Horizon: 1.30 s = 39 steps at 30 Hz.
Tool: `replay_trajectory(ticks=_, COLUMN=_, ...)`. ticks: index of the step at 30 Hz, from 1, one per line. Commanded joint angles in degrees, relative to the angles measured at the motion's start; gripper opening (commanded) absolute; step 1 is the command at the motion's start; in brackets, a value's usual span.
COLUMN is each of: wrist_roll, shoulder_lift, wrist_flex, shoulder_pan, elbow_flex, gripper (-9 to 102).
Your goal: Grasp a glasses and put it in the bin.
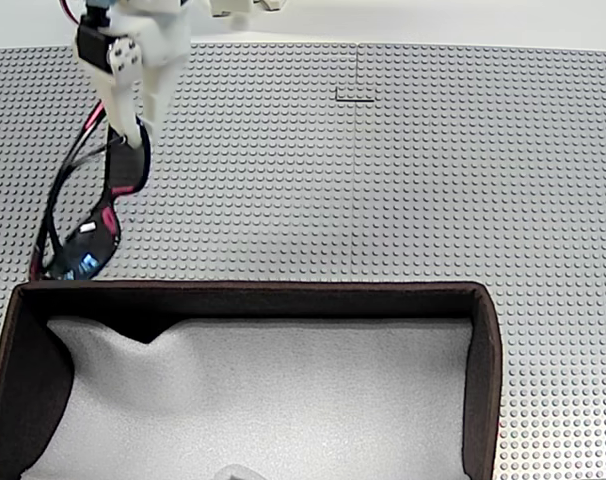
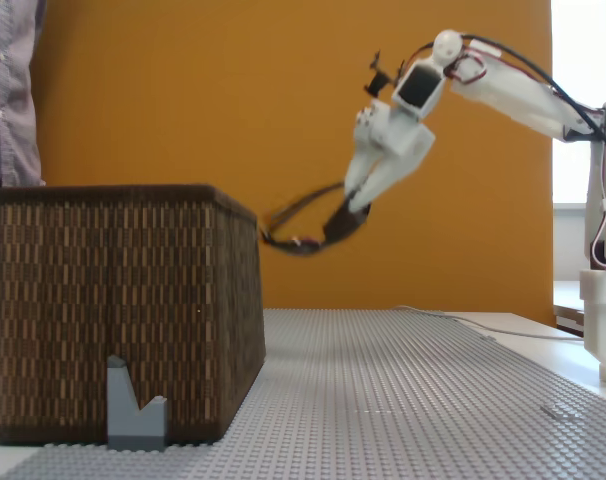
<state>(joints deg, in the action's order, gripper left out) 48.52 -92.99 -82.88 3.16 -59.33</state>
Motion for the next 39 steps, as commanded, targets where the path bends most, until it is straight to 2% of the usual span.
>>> replay_trajectory(ticks=1, wrist_roll=-0.3, shoulder_lift=1.5, wrist_flex=-1.7, shoulder_pan=-1.1, elbow_flex=10.7, gripper=-1)
replay_trajectory(ticks=8, wrist_roll=-1.5, shoulder_lift=14.9, wrist_flex=-2.9, shoulder_pan=-3.7, elbow_flex=32.6, gripper=-1)
replay_trajectory(ticks=18, wrist_roll=2.1, shoulder_lift=25.7, wrist_flex=-4.7, shoulder_pan=-4.2, elbow_flex=36.4, gripper=-1)
replay_trajectory(ticks=25, wrist_roll=1.5, shoulder_lift=38.2, wrist_flex=-4.4, shoulder_pan=-4.9, elbow_flex=51.5, gripper=0)
replay_trajectory(ticks=30, wrist_roll=0.3, shoulder_lift=44.8, wrist_flex=-1.5, shoulder_pan=-5.0, elbow_flex=62.7, gripper=0)
replay_trajectory(ticks=34, wrist_roll=-1.6, shoulder_lift=48.2, wrist_flex=6.9, shoulder_pan=-5.5, elbow_flex=66.2, gripper=0)
replay_trajectory(ticks=36, wrist_roll=-2.5, shoulder_lift=49.2, wrist_flex=12.0, shoulder_pan=-5.9, elbow_flex=66.2, gripper=4)
replay_trajectory(ticks=39, wrist_roll=-3.3, shoulder_lift=49.0, wrist_flex=13.4, shoulder_pan=-6.6, elbow_flex=66.2, gripper=12)
